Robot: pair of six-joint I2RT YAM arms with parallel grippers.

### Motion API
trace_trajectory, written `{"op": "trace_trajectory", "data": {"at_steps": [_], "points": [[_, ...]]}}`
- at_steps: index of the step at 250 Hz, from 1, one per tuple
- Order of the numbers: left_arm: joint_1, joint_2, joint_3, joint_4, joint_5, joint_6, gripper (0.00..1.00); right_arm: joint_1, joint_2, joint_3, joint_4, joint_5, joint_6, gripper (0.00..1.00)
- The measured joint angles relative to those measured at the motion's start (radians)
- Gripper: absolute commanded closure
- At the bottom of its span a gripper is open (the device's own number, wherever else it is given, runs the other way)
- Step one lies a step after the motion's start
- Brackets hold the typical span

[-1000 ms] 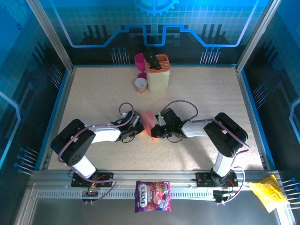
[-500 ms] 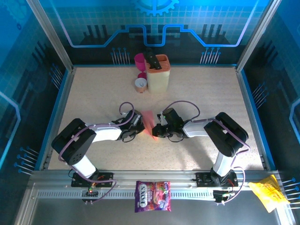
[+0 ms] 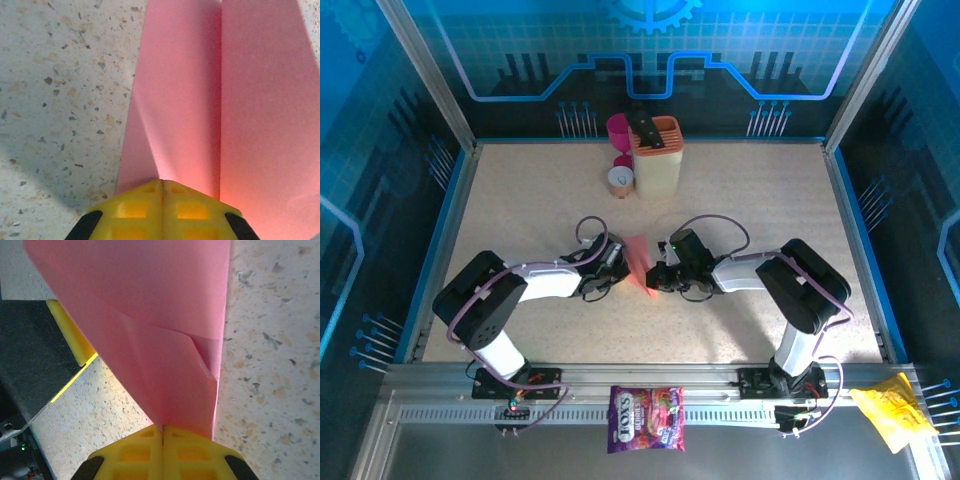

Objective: Fold a paper plane with a square sheet of paper (pick it up from the middle)

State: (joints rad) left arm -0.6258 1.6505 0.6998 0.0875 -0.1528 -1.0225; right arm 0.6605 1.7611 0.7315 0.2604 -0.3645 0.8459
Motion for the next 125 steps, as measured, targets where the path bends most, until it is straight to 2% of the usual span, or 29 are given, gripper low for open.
{"op": "trace_trajectory", "data": {"at_steps": [125], "points": [[0.000, 0.003, 0.003, 0.000, 0.000, 0.000, 1.00, -0.042, 0.033, -0.032, 0.077, -0.048, 0.062, 1.00]]}}
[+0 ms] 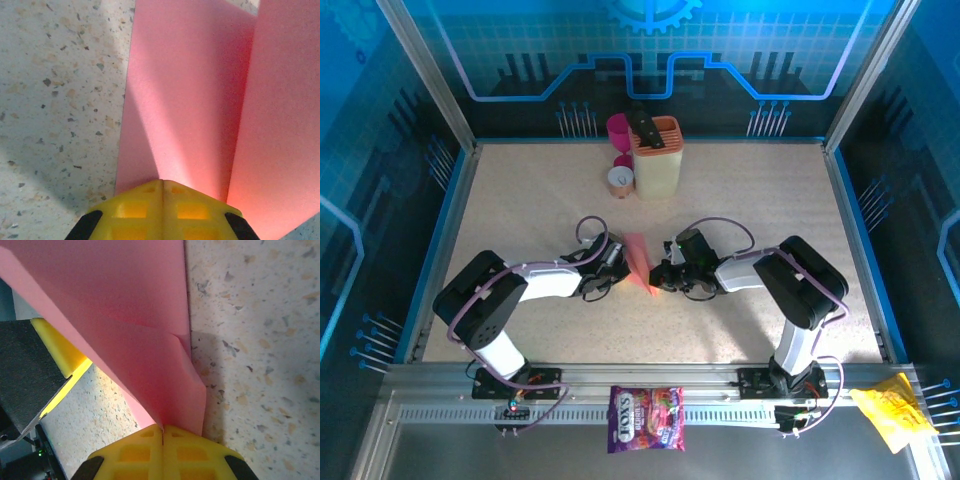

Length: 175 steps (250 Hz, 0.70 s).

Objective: Fold a paper plane with a square sheet of paper (pick it up from the middle)

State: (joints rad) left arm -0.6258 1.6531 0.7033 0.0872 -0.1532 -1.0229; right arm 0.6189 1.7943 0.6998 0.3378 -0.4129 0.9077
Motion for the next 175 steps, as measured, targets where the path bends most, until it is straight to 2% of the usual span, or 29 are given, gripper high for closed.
{"op": "trace_trajectory", "data": {"at_steps": [79, 118, 175], "points": [[0.000, -0.011, -0.004, -0.005, 0.000, 0.005, 1.00, -0.013, 0.011, 0.000, 0.008, -0.030, 0.021, 1.00], [0.000, -0.089, -0.039, -0.031, 0.003, 0.040, 1.00, -0.018, 0.017, 0.002, 0.007, -0.042, 0.026, 1.00], [0.000, -0.152, -0.051, 0.072, 0.100, 0.114, 1.00, -0.025, 0.024, 0.002, 0.013, -0.063, 0.036, 1.00]]}}
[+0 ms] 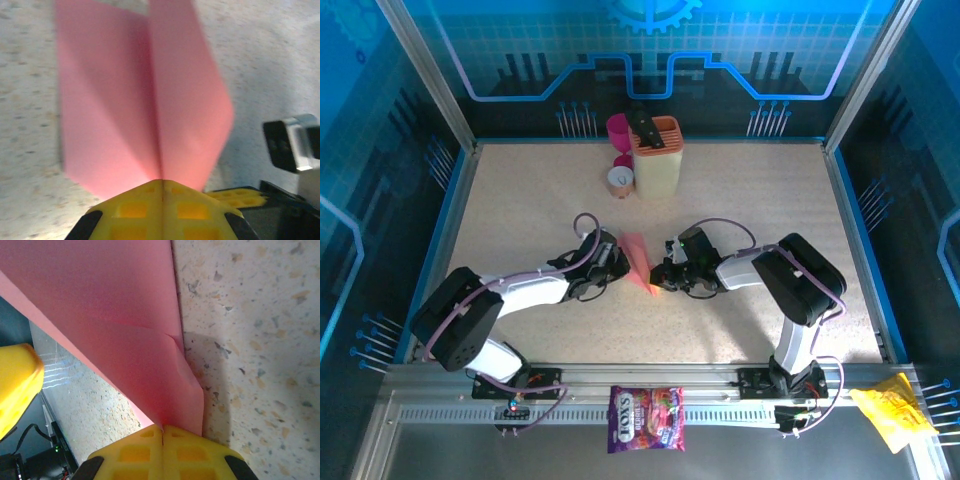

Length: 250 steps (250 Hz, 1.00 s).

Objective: Fold a paper plane with a square sheet of paper (pick it up from the middle)

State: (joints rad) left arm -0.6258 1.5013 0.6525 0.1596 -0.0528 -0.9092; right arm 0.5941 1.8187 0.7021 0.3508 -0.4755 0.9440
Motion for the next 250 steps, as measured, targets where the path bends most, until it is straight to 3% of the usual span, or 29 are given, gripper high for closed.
{"op": "trace_trajectory", "data": {"at_steps": [83, 250], "points": [[-0.012, 0.110, 0.000, 0.154, 0.114, 0.030, 1.00, -0.013, 0.014, 0.005, 0.006, -0.037, 0.010, 1.00], [-0.012, 0.204, 0.046, 0.239, 0.137, 0.036, 1.00, -0.028, 0.042, 0.018, 0.002, -0.087, 0.011, 1.00]]}}
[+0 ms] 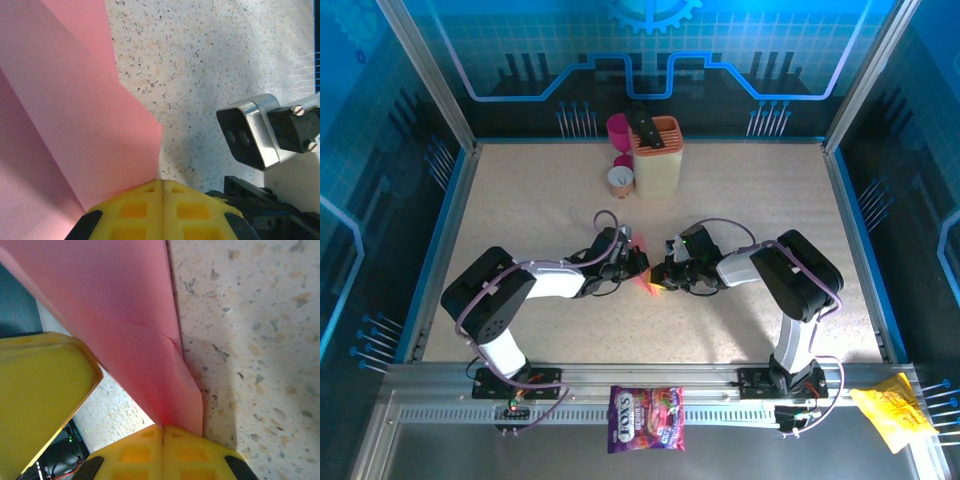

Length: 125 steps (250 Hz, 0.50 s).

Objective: Fold a paper plane with a square sheet of paper (pick it up from the middle)

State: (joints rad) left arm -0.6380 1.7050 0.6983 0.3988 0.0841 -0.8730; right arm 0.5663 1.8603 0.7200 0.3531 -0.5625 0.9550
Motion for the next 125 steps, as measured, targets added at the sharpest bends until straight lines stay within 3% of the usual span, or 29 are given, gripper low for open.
{"op": "trace_trajectory", "data": {"at_steps": [125], "points": [[0.012, 0.082, 0.053, -0.002, -0.020, 0.062, 1.00, -0.011, 0.013, 0.000, 0.016, -0.034, 0.007, 1.00]]}}
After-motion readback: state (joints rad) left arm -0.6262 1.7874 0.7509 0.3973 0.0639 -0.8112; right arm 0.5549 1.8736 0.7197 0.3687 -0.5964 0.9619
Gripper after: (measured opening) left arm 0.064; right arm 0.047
